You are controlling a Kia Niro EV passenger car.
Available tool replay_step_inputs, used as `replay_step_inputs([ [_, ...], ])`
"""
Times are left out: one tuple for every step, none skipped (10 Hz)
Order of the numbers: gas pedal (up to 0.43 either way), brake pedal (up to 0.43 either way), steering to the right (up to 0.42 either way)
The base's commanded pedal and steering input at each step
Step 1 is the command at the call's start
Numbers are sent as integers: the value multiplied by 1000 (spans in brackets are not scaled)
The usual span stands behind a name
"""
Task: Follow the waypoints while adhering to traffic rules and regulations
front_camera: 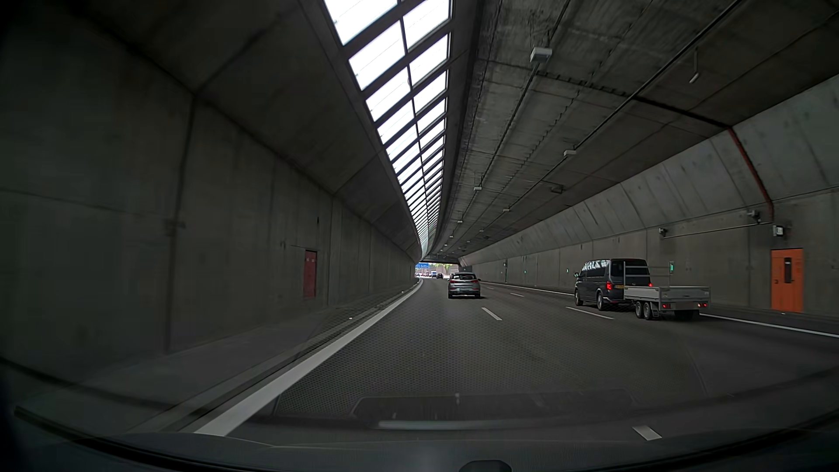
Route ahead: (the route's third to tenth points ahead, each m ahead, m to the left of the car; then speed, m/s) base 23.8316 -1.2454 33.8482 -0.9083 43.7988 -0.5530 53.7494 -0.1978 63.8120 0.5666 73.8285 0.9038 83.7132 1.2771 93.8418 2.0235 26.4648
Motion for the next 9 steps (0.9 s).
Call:
replay_step_inputs([
  [157,0,0],
  [157,0,-2],
  [157,0,-3],
  [157,0,-3],
  [150,0,-3],
  [138,0,-3],
  [98,0,-3],
  [67,0,-3],
  [0,0,-4],
])
